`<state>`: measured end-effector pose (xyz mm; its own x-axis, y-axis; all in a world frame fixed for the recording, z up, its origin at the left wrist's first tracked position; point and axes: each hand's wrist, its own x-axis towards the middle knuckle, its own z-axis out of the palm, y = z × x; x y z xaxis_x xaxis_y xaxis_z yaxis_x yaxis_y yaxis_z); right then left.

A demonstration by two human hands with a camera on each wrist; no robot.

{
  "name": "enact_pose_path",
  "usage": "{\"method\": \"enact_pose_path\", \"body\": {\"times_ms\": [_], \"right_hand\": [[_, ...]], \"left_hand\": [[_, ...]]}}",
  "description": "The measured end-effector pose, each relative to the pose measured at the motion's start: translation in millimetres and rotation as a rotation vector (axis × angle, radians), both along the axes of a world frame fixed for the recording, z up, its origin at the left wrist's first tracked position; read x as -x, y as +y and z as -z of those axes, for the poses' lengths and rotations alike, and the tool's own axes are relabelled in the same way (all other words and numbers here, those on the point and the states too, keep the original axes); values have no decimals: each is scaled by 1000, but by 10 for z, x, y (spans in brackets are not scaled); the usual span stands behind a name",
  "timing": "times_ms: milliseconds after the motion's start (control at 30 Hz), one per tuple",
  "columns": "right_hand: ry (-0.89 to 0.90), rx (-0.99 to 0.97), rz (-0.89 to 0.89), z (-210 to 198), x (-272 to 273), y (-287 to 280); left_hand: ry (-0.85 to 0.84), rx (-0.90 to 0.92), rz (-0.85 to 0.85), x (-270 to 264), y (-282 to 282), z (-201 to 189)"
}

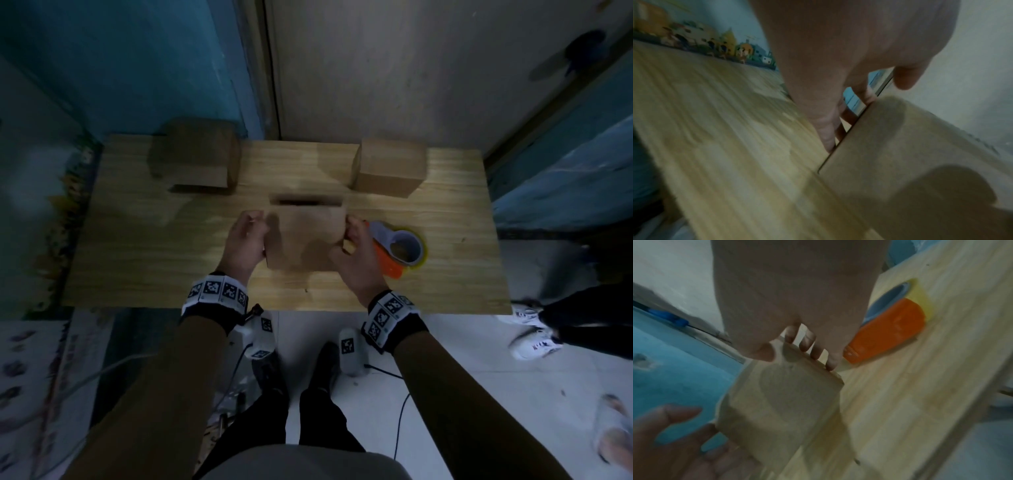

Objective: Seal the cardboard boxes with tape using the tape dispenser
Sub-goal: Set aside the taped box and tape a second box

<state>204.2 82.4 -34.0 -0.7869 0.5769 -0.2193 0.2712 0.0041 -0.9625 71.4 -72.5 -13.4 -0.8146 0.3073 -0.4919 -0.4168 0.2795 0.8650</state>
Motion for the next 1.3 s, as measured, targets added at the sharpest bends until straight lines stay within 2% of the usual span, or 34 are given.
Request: {"method": "enact_pose_path", "body": {"times_ms": [67, 200, 367, 533, 633, 867, 1100, 1200, 1300], "right_hand": [[-2, 46, 27, 43, -41, -64], [-83, 5, 121, 192, -119, -85], [-81, -10, 100, 264, -235, -61], [-61, -242, -38, 292, -246, -29], [-94, -406, -50, 234, -220, -35], [-139, -428, -45, 216, -199, -63], [-185, -454, -97, 153, -171, -13], [-192, -588, -141, 116, -169, 100], [-309, -827, 14, 123, -217, 300]], "left_hand": [[45, -28, 26, -146, -43, 35], [287, 150, 178, -313, -149, 220], [293, 143, 190, -401, -190, 314], [520, 187, 350, -344, -187, 324], [591, 206, 386, -307, -157, 366], [528, 180, 395, -254, -134, 402], [508, 280, 224, -391, 51, 315], [487, 299, 208, -393, 76, 287], [485, 313, 220, -390, 78, 300]]}}
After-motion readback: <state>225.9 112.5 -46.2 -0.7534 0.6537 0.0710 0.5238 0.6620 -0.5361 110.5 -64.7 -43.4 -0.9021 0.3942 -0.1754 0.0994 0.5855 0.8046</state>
